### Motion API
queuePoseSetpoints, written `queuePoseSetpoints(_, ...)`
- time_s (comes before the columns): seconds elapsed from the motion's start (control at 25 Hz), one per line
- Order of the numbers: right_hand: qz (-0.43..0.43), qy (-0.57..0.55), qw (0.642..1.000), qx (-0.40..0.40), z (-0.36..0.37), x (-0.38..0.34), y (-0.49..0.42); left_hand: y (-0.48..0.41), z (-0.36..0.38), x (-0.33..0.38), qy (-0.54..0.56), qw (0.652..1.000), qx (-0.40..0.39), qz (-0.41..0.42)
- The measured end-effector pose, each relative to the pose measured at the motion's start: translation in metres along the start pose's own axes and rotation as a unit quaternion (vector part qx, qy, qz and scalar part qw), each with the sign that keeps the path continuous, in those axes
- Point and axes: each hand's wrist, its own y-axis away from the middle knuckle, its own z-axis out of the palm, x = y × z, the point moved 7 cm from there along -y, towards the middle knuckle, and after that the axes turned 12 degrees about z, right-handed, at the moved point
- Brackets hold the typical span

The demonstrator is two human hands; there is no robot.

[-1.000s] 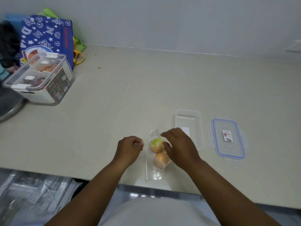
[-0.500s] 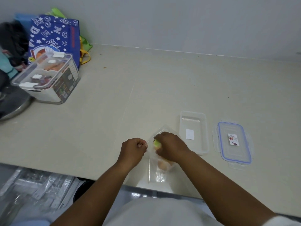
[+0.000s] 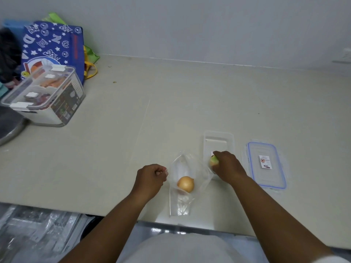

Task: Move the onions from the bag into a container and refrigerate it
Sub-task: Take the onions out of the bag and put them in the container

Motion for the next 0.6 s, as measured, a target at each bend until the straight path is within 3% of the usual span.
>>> queuePoseSetpoints(0.2,0.009,-0.006,1.0,-0.016,0.009,0.005,0.007,-0.001,0.003,0.002,0.002,1.0,-0.004,0.001)
queuePoseSetpoints(0.28,-0.021,-0.076,0.994,0.071,-0.013,-0.003,0.027,0.0,0.004,0.001,0.006,1.0,-0.006,0.0)
queuePoseSetpoints(0.36,-0.12,-0.185,0.951,0.217,-0.045,-0.023,0.065,0.0,0.005,0.0,0.012,1.0,-0.005,-0.001)
queuePoseSetpoints(0.4,-0.185,-0.218,0.925,0.25,-0.055,-0.038,0.085,0.001,0.005,0.0,0.014,1.0,-0.004,-0.001)
queuePoseSetpoints(0.48,-0.278,-0.22,0.918,0.176,-0.05,-0.072,0.108,0.002,0.006,0.0,0.017,1.0,-0.004,0.0)
queuePoseSetpoints(0.6,-0.212,-0.015,0.975,-0.059,0.006,-0.102,0.093,0.005,0.007,0.004,0.006,1.0,-0.012,0.009)
